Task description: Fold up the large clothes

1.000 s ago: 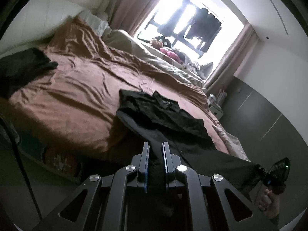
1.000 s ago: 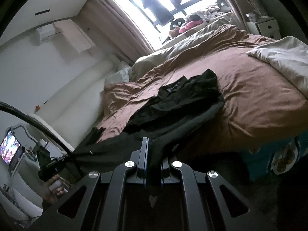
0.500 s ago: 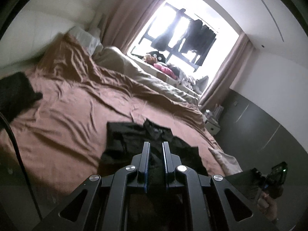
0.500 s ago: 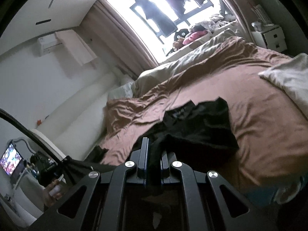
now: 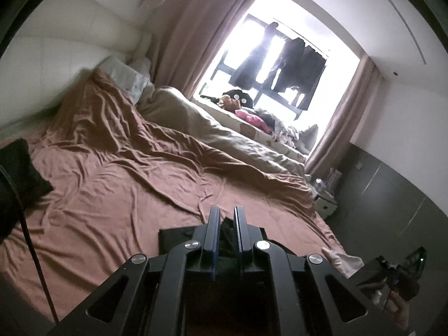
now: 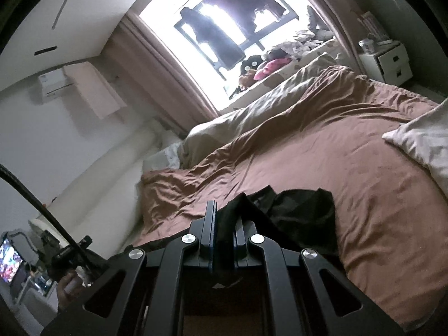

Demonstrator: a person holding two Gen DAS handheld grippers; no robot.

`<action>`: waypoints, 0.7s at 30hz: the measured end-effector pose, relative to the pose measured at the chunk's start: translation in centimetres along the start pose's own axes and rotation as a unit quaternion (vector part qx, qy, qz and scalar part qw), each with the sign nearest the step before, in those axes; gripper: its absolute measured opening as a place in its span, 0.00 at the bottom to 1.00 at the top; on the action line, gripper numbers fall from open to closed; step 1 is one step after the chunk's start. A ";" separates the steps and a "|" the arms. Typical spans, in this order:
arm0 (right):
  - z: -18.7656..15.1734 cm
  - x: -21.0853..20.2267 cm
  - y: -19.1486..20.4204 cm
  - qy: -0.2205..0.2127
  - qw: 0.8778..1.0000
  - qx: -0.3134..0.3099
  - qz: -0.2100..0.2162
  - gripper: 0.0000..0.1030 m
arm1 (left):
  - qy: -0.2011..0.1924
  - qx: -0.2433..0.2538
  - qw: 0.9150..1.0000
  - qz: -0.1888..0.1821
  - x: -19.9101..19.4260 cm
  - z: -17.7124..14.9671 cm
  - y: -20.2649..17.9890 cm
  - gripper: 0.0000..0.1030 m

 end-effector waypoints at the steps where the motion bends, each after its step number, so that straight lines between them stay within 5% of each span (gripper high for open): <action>1: 0.3 0.8 -0.1 0.000 1.000 -0.003 -0.005 0.05 | 0.001 -0.001 1.000 0.002 0.7 0.5 0.0 0.10; 15: 3.8 9.7 -3.4 0.031 0.998 0.013 -0.049 0.05 | 0.034 0.004 0.999 0.037 12.5 3.5 1.0 0.00; 21: 2.8 16.3 -6.1 0.086 0.993 0.014 -0.083 0.07 | 0.083 0.001 0.995 0.058 19.3 1.2 3.2 0.00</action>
Point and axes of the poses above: each gripper's, at about its wrist camera, not at the fingertips, and x roughly the way its jaws point, y to its left, z to its top, the point moved 10 cm from there along x, roughly the way its jaws point, and after that the axes turned 9 degrees about z, right-handed, at the moved point
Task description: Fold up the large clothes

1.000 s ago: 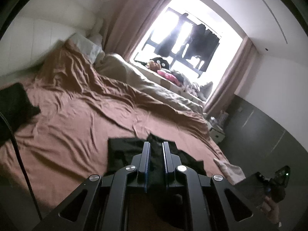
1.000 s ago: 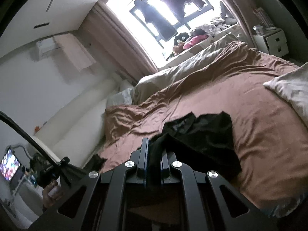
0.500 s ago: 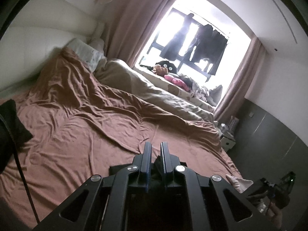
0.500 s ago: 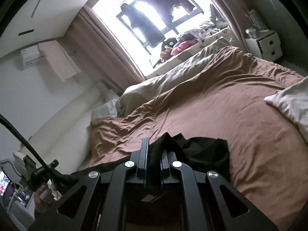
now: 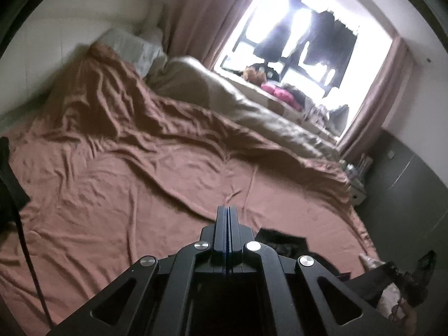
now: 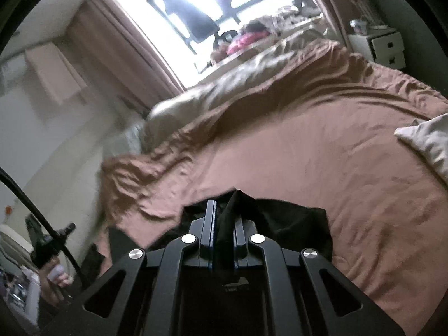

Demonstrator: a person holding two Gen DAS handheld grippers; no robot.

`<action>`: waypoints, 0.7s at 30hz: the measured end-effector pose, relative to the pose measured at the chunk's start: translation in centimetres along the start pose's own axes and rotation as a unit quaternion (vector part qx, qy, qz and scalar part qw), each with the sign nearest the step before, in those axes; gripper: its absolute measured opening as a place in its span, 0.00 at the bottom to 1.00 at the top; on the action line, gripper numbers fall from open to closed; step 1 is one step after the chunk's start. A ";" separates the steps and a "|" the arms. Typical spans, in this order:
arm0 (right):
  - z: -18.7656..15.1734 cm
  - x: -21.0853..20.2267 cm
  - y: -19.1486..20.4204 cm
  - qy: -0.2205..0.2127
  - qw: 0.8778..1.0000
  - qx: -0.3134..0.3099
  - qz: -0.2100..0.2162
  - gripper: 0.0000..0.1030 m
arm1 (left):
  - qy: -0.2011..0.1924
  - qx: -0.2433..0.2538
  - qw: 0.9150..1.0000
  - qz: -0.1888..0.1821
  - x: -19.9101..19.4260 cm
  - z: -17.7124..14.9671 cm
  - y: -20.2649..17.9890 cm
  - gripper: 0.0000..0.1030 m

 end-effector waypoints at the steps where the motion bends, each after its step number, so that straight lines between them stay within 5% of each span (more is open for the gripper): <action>1: 0.1 1.0 -0.5 0.004 1.000 0.004 -0.013 0.07 | 0.013 -0.003 1.000 -0.002 1.1 -0.6 0.2 0.00; 7: 1.9 3.6 -2.4 0.023 0.997 0.054 -0.048 0.15 | 0.113 -0.008 0.994 0.005 7.5 -5.5 1.8 0.07; 8: 2.2 3.5 -2.1 0.022 0.997 0.046 -0.052 0.26 | 0.128 -0.005 0.992 0.005 8.4 -6.1 1.9 0.15; 9: 2.5 3.5 -1.7 0.019 0.998 0.036 -0.053 0.55 | 0.137 -0.001 0.990 0.009 9.0 -6.6 2.0 0.21; 11: 3.2 3.1 -1.0 0.009 0.998 0.022 -0.060 1.00 | 0.142 0.004 0.990 0.017 10.0 -7.2 2.3 0.50; 13: 3.2 2.9 -0.8 0.011 0.998 0.020 -0.058 1.00 | 0.141 0.008 0.990 0.021 10.9 -7.6 2.3 0.57; 21: 0.1 3.7 -4.2 0.081 0.993 0.019 -0.089 1.00 | 0.187 0.063 0.980 0.037 15.9 -9.7 1.9 0.57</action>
Point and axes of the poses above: each gripper's, at about its wrist camera, not at the fingertips, and x roughly the way its jaws point, y to its left, z to its top, the point moved 10 cm from there along x, roughly the way its jaws point, and after that the axes turned 9 degrees about z, right-handed, at the moved point
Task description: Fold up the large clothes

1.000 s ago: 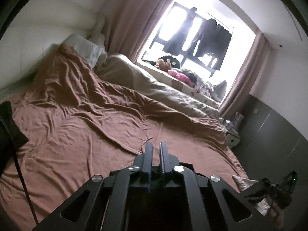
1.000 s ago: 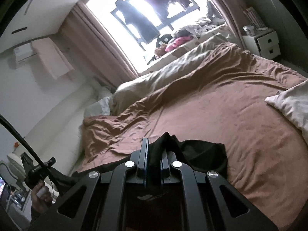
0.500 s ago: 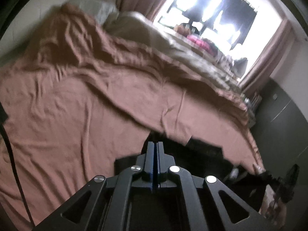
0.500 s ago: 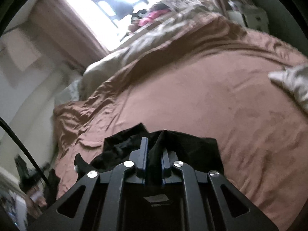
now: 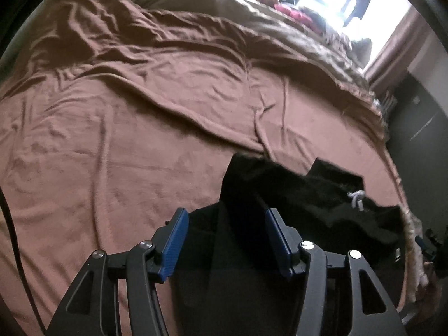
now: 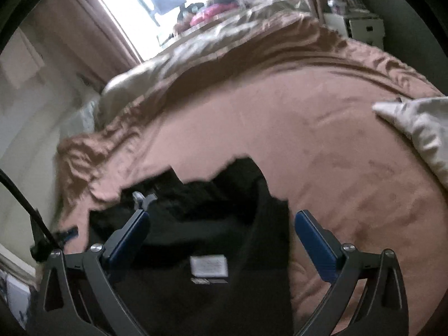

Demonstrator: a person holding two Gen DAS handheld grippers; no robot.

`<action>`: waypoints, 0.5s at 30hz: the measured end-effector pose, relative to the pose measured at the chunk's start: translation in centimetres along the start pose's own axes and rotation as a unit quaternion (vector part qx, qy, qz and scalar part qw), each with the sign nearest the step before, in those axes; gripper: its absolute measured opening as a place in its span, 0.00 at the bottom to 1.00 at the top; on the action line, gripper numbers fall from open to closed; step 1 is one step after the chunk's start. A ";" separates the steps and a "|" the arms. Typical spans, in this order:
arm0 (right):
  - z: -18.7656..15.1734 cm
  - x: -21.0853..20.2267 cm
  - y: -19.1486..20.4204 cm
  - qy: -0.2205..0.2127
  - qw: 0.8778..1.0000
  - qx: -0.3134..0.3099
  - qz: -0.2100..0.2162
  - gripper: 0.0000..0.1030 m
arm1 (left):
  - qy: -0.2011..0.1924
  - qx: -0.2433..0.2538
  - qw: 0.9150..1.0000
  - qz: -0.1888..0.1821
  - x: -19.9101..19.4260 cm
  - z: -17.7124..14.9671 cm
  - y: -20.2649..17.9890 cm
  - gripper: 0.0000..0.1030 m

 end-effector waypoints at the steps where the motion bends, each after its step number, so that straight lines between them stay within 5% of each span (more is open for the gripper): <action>1: -0.2 0.4 -0.2 0.012 1.000 0.000 -0.003 0.99 | 0.009 0.008 1.000 0.001 0.7 -0.1 -0.2 0.57; 5: 0.2 2.5 -0.8 0.045 0.999 0.000 -0.014 0.69 | 0.038 0.035 0.999 0.008 3.6 -0.6 -0.8 0.57; 11: 3.8 5.7 -1.1 0.057 0.998 -0.010 -0.025 0.62 | 0.050 0.055 0.997 0.017 6.2 0.2 -1.3 0.57; 15: 4.7 8.8 -2.0 0.083 0.996 -0.016 -0.037 0.46 | 0.057 0.059 0.997 0.011 7.2 1.1 -1.4 0.54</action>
Point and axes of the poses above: each gripper's, at about its wrist camera, not at the fingertips, and x roughly the way its jaws point, y to its left, z to its top, the point moved 10 cm from there along x, roughly the way its jaws point, and after that the axes turned 9 degrees about z, right-handed, at the moved point
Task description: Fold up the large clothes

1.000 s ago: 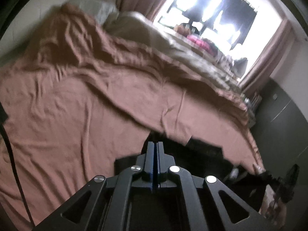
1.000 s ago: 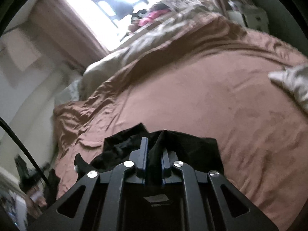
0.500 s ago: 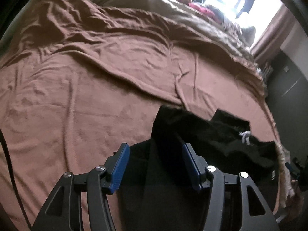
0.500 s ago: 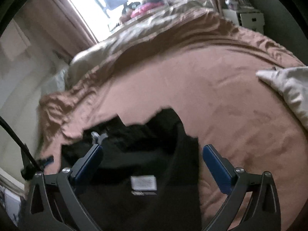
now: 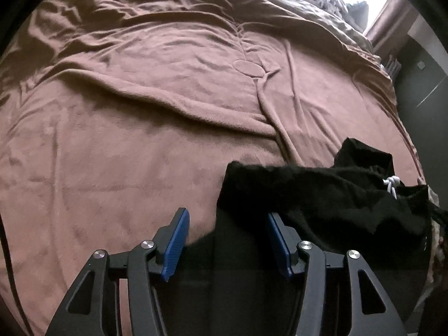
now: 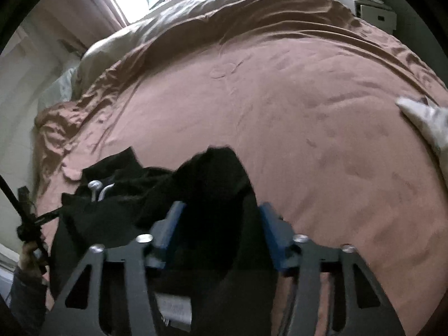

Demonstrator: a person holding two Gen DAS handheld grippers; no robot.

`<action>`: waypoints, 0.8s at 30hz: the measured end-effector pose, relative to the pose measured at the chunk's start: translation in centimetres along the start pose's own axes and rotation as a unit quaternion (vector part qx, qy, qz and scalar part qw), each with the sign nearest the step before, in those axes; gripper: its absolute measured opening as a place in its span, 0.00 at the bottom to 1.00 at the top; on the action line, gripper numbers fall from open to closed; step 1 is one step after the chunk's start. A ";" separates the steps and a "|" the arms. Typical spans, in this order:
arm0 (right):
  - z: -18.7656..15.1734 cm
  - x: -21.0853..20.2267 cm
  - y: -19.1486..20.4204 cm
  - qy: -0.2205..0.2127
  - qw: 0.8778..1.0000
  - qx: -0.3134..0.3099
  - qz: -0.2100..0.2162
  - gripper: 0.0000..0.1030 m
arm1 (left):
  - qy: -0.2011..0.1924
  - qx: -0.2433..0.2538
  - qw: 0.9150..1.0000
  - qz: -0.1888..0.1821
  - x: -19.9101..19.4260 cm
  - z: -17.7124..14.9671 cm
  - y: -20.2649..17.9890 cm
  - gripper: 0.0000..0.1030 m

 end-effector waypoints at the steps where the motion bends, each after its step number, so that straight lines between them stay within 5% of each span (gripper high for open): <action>1: 0.0 1.1 0.0 0.013 1.000 0.002 0.002 0.46 | 0.004 -0.004 1.000 -0.006 0.3 0.1 0.0 0.50; 6: 0.6 1.6 -0.5 -0.003 1.000 -0.003 0.005 0.13 | 0.002 0.000 1.000 -0.018 0.4 0.3 -1.1 0.30; 8: 0.8 0.7 0.0 -0.025 1.000 -0.013 0.008 0.05 | -0.012 0.022 1.000 -0.005 -0.1 0.4 -1.6 0.07; 15: 1.3 -3.1 3.3 -0.080 0.995 -0.047 0.027 0.04 | -0.082 0.004 0.997 0.002 -5.1 1.6 -0.5 0.03; 24: 2.2 -1.2 4.8 -0.088 0.995 -0.050 0.015 0.04 | -0.105 -0.020 0.994 0.031 -7.2 1.7 2.2 0.03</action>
Point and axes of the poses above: each gripper's, at about its wrist camera, not at the fingertips, and x roughly the way its jaws point, y to its left, z to its top, the point moved 10 cm from there along x, roughly the way its jaws point, and after that the axes turned 9 degrees about z, right-handed, at the moved point
